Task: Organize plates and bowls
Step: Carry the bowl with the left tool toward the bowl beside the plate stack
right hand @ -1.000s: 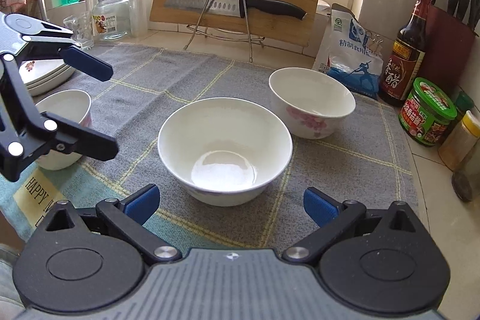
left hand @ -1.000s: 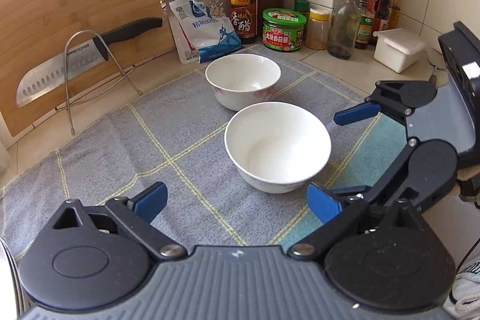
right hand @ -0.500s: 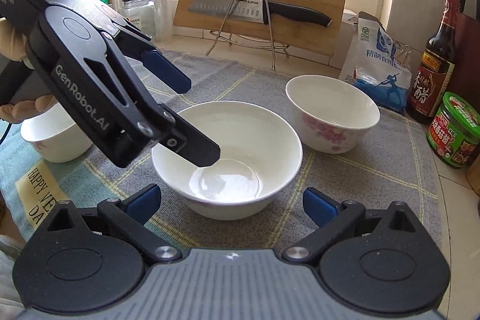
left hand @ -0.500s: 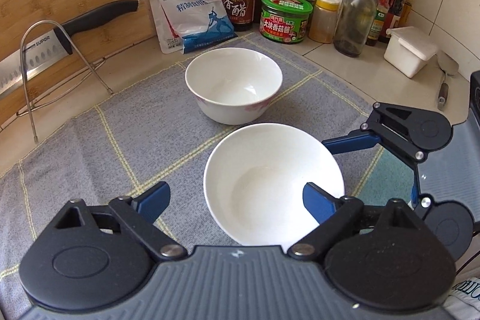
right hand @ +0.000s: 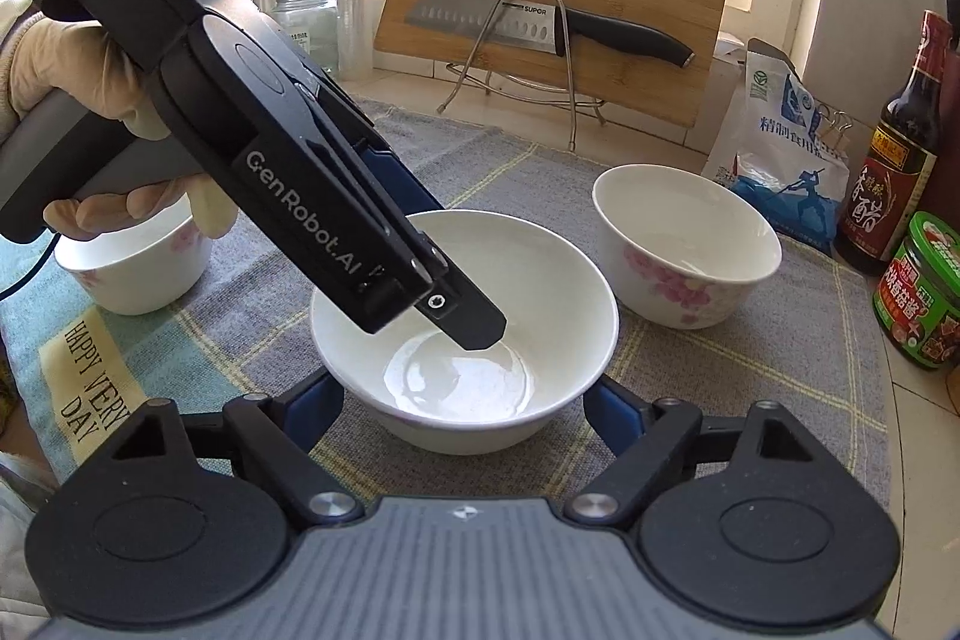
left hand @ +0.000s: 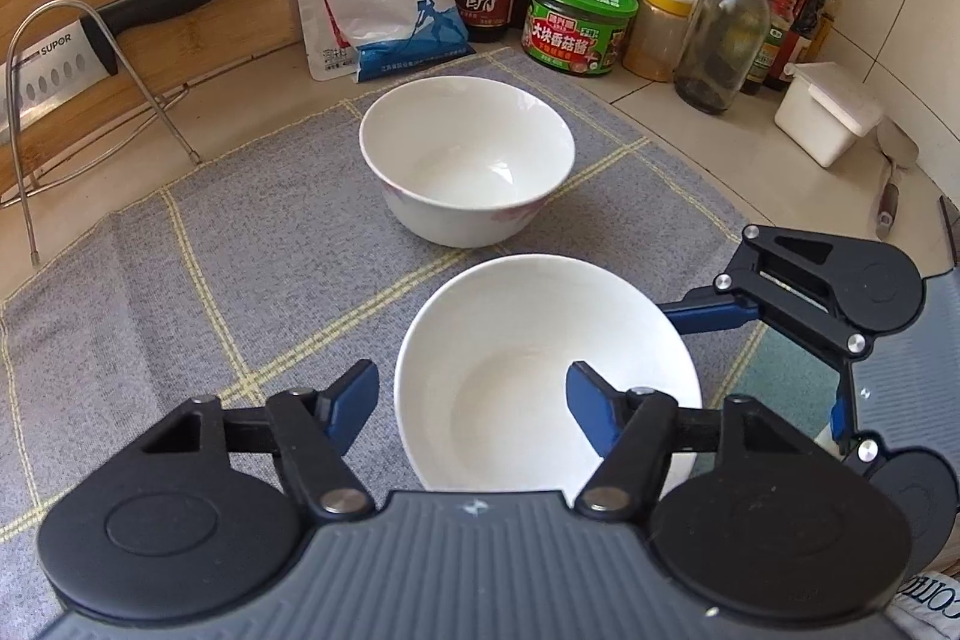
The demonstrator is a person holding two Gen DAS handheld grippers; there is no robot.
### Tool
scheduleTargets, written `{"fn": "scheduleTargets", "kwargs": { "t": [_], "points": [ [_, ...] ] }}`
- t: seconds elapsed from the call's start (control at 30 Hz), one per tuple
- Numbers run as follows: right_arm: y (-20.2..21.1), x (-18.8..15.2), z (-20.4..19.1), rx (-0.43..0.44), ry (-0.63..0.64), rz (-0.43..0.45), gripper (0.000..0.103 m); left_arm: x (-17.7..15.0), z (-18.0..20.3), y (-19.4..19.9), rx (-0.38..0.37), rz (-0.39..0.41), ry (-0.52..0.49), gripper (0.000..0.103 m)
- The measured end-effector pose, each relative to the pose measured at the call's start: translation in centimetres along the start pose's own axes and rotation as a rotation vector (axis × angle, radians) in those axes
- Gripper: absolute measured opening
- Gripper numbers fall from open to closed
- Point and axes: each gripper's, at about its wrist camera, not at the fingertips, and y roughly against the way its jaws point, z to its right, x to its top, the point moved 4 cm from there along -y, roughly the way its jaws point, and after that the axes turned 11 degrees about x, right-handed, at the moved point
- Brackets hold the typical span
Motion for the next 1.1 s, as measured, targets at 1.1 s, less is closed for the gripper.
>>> {"fn": "scheduleTargets", "kwargs": {
  "t": [1.1],
  "points": [
    [1.0, 2.1, -2.7, 0.023, 0.003, -0.037, 0.089, -1.2, -0.8, 4.3, -0.022, 0.037, -0.018, 0.06]
  ]
}}
